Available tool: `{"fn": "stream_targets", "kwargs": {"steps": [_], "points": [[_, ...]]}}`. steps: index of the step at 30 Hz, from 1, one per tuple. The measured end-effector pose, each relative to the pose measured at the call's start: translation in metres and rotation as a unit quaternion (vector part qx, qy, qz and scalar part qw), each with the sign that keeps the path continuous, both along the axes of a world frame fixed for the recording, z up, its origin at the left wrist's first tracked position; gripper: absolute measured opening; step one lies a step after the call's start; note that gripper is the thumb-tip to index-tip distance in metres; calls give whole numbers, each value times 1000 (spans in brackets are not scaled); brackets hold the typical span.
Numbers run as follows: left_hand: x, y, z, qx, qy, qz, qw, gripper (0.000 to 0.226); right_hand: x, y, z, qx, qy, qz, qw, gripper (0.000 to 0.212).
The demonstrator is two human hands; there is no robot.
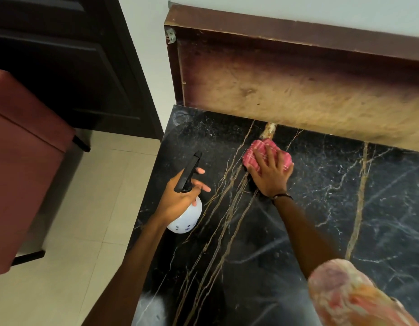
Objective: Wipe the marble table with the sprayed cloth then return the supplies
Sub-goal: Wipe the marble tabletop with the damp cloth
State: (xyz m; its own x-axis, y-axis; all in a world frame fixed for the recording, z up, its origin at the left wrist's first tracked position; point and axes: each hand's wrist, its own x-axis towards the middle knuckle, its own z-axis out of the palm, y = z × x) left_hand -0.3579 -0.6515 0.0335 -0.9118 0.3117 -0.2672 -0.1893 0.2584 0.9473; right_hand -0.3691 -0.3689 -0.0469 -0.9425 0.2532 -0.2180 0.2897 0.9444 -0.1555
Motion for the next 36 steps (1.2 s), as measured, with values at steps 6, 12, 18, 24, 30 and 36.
{"fn": "stream_targets", "kwargs": {"steps": [6,12,18,24,30,36], "points": [[9,5,8,-6,5,75,997,20,42,-69,-9,34,37,179,983,62],[38,-12,15,13,-27,125,992,30,126,-9,-8,36,44,207,977,63],[70,-22,20,-3,-64,148,987,40,68,-26,0,6,-6,28,1000,77],[88,-16,22,-4,-102,94,990,44,91,-114,-6,22,31,202,979,61],[103,-21,20,8,-159,110,981,49,182,-63,-8,25,50,247,967,60],[124,-37,17,-9,-174,94,980,30,133,-46,1,2,-7,60,998,72]]}}
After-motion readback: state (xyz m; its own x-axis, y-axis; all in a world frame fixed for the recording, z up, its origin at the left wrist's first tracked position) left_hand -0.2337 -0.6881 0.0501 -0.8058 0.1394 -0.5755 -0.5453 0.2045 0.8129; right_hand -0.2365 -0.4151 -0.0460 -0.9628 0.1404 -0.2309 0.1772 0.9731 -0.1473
